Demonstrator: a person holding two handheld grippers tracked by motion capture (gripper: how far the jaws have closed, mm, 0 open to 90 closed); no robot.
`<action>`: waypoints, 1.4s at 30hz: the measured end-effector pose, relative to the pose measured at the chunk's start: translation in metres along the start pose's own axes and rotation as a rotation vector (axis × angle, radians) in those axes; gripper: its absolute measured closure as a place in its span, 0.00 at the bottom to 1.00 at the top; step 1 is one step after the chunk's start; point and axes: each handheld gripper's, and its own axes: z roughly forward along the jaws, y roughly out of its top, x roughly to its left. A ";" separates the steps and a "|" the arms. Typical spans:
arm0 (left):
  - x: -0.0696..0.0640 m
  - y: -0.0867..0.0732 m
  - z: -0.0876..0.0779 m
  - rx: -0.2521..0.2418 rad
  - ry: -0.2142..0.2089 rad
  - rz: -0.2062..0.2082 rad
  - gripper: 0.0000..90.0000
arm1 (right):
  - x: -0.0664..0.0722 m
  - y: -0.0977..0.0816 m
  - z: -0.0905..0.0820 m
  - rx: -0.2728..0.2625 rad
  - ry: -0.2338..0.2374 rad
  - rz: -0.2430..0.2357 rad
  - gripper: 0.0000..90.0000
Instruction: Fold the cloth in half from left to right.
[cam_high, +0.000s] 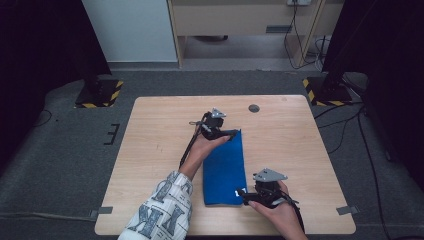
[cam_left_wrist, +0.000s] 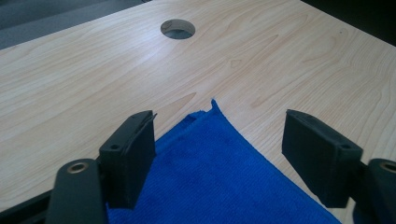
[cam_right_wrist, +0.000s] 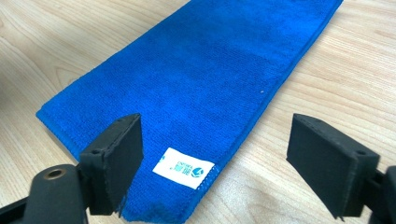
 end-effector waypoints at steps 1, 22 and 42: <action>0.000 -0.001 -0.001 -0.004 0.002 -0.003 0.26 | 0.000 0.000 0.001 -0.002 -0.001 0.001 0.20; 0.008 -0.024 -0.046 0.000 0.029 -0.008 0.13 | -0.011 0.021 0.017 -0.025 -0.017 -0.025 0.19; 0.020 -0.039 -0.065 -0.012 0.038 -0.015 0.11 | -0.030 0.040 0.034 -0.020 -0.064 -0.023 0.21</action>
